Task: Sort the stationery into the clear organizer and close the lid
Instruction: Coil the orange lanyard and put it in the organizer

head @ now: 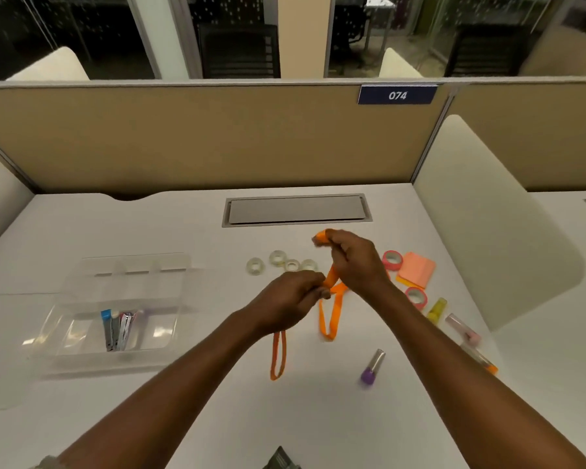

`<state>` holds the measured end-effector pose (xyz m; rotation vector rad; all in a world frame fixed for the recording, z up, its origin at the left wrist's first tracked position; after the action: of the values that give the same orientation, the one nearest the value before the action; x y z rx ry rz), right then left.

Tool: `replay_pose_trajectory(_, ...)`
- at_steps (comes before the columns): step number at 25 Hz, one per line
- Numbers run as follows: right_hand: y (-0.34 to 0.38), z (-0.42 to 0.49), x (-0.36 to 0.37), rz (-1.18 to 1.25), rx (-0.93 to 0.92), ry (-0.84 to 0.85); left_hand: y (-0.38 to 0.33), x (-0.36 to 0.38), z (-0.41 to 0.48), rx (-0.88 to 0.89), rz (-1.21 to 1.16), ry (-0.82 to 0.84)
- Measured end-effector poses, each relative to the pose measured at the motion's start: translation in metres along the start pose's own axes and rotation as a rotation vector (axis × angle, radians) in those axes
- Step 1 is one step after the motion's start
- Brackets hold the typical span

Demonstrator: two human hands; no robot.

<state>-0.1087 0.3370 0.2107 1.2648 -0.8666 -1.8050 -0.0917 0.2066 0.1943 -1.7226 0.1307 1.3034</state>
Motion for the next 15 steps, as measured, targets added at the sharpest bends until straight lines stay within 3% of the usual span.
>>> replay_pose_trajectory(2,-0.023,-0.022,0.017,0.036,0.136,0.262,0.003,-0.017,0.010,-0.032,-0.078,-0.098)
replay_pose_trajectory(5,-0.037,-0.057,0.026,0.675,0.568,0.367,0.029,-0.026,0.021,-0.154,-0.173,-0.178)
replay_pose_trajectory(7,-0.032,-0.071,0.028,1.033,0.755,0.355,0.044,-0.014,0.023,-0.240,-0.287,-0.175)
replay_pose_trajectory(10,-0.039,-0.063,0.018,1.399,0.724,0.085,0.047,0.028,0.021,-0.325,-0.359,-0.065)
replay_pose_trajectory(12,-0.052,-0.060,0.002,1.308,0.600,-0.116,0.034,0.063,0.019,-0.326,-0.316,0.097)
replay_pose_trajectory(15,-0.071,-0.073,-0.018,0.512,0.430,-0.107,0.004,0.097,0.023,-0.238,-0.236,0.245)
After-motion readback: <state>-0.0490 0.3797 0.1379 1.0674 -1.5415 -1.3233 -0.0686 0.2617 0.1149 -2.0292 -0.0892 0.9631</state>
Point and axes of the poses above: each hand's wrist, its own z-axis towards the middle knuckle, its own x-axis out of the palm, y = z × x, the point moved 8 cm from there along z, towards the middle knuckle, and after that the axes turned 9 degrees about z, right-handed, at the moved point
